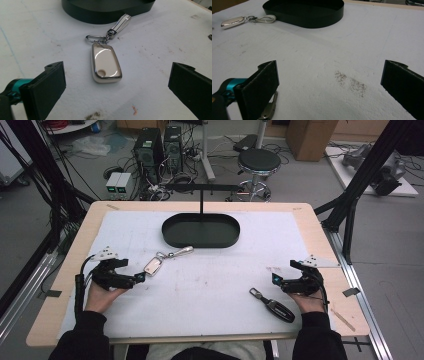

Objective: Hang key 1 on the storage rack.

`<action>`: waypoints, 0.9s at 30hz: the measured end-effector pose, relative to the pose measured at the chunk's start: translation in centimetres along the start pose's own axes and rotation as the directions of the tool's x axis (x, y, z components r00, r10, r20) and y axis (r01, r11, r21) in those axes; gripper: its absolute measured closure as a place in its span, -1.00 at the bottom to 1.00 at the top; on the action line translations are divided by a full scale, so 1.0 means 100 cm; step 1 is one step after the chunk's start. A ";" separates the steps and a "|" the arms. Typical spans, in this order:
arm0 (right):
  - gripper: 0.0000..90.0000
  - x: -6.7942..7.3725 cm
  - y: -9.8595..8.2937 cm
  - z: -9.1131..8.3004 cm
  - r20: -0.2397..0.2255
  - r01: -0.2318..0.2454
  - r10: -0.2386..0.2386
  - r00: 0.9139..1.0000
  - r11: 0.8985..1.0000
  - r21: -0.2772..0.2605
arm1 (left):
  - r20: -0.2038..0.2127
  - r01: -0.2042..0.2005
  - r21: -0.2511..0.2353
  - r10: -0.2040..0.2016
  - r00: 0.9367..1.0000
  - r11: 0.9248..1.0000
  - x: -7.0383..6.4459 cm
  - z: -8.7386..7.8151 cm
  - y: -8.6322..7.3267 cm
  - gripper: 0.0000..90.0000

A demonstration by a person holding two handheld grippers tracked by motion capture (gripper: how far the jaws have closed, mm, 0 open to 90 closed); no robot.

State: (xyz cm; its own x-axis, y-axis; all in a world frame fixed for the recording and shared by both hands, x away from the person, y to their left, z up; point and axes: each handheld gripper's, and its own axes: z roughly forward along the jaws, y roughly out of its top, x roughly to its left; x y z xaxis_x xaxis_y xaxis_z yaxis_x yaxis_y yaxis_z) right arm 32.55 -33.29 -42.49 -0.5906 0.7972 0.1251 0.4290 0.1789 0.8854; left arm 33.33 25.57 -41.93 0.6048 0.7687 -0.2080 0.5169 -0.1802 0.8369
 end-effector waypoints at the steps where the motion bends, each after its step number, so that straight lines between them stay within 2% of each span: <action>1: -0.98 0.000 0.000 0.000 0.001 -0.002 0.002 1.000 1.000 -0.004 | 0.005 -0.002 -0.004 0.002 1.000 1.000 0.000 0.002 0.002 -0.96; 3: -0.98 0.000 0.000 -0.001 0.005 -0.005 0.005 1.000 1.000 -0.007 | 0.014 -0.001 -0.013 0.001 1.000 1.000 0.000 0.005 0.006 -0.96; 13: -0.98 0.000 0.000 -0.001 0.004 -0.002 0.002 1.000 1.000 -0.015 | 0.025 -0.046 0.042 0.045 0.999 0.998 -0.001 0.021 0.029 -0.96; 16: -0.98 0.000 0.001 0.000 0.005 -0.004 0.004 1.000 1.000 -0.018 | 0.001 -0.088 0.078 0.088 0.996 0.993 -0.001 0.029 0.034 -0.94; 18: -0.98 -0.002 0.001 0.001 0.002 -0.003 0.003 1.000 1.000 -0.018 | 0.011 -0.087 0.087 0.086 0.996 0.992 -0.001 0.034 0.038 -0.94; 24: -0.98 -0.001 0.002 0.006 -0.006 0.013 -0.013 1.000 1.000 -0.007 | 0.022 -0.123 0.132 0.121 0.992 0.984 -0.005 0.047 0.049 -0.94; 27: -0.98 0.001 0.003 0.007 0.000 0.025 -0.025 1.000 1.000 -0.001 | 0.056 -0.130 0.133 0.123 0.991 0.983 -0.006 0.054 0.055 -0.94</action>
State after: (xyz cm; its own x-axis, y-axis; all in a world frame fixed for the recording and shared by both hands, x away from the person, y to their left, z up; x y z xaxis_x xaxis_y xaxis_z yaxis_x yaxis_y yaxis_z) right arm 33.06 -32.80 -42.53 -0.6012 0.7925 0.1024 0.4131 0.1985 0.8888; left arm 39.06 20.84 -39.94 0.6967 0.7053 -0.1309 0.5097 -0.3583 0.7822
